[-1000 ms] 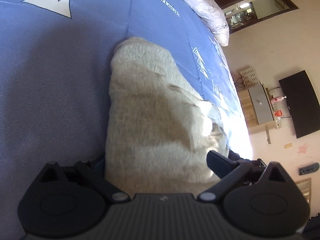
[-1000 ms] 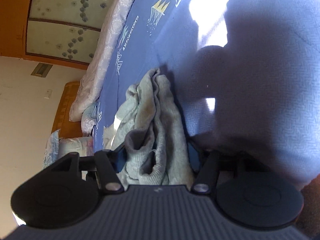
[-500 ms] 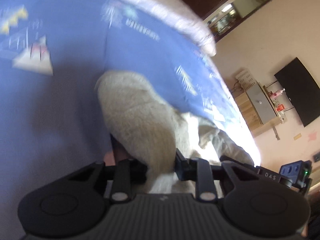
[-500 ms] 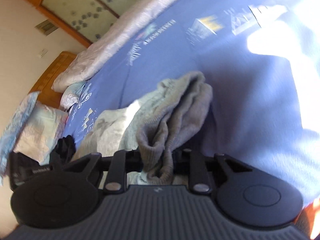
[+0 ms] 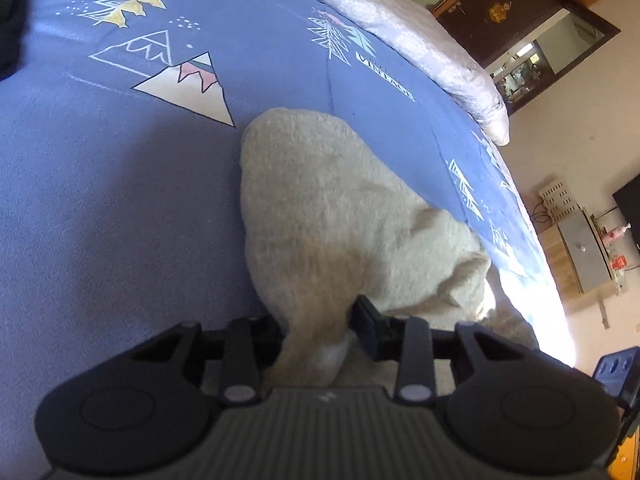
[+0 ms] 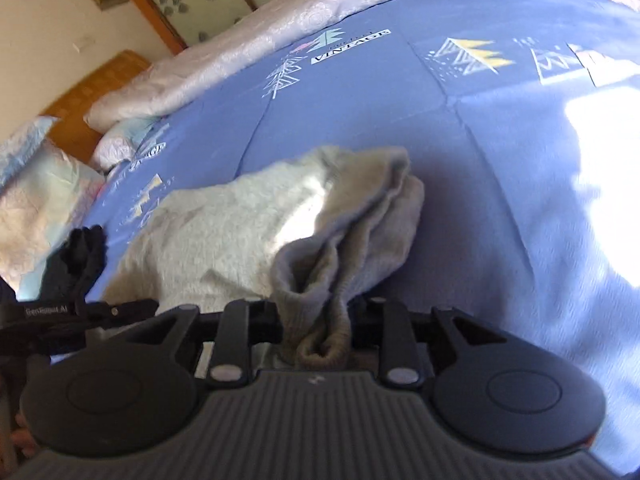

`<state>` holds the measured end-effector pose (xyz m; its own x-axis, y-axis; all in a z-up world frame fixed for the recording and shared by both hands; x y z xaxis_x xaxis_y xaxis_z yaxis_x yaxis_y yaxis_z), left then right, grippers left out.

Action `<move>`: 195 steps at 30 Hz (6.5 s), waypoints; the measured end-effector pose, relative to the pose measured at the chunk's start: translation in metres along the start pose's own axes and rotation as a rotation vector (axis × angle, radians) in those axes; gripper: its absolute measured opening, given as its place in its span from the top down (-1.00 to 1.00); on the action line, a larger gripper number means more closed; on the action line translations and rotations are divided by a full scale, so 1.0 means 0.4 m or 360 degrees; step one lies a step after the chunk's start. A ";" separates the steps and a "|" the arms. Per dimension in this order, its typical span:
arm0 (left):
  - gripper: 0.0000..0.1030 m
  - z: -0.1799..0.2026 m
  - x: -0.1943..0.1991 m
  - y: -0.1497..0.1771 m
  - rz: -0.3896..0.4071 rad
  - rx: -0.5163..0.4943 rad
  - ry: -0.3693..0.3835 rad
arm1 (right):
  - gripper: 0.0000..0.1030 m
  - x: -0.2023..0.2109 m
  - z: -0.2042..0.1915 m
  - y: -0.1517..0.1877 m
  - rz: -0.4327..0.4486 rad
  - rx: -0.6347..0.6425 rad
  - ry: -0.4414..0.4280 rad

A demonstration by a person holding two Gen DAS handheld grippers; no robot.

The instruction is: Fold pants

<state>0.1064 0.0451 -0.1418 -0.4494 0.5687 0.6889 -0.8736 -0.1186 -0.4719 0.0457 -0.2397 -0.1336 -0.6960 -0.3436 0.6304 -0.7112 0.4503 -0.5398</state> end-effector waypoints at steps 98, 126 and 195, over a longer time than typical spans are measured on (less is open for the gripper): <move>-0.67 0.097 -0.045 0.060 -0.0033 -0.0574 -0.0498 | -0.43 -0.024 -0.074 0.091 0.0104 0.0333 0.0197; -0.75 0.097 -0.045 0.060 -0.0032 -0.0582 -0.0541 | -0.29 -0.013 -0.081 0.088 0.0073 0.0293 0.0213; -0.16 0.074 -0.057 -0.413 0.0406 -0.0479 -0.0909 | -0.46 -0.280 -0.257 -0.262 0.0297 0.0222 0.0209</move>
<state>0.2556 0.0274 -0.0633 -0.7336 0.0260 0.6791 -0.6752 0.0860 -0.7326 0.2084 -0.1637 -0.0901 -0.8043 -0.1512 0.5747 -0.5846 0.3750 -0.7194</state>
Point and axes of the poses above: each gripper's, at about its wrist camera, not at the fingertips, and x roughly against the way its jaws point, z to its right, y to its underside, the point moved 6 cm from there along -x, roughly the way its jaws point, and after that the axes turned 4 degrees about -x, right-handed, at the moved point
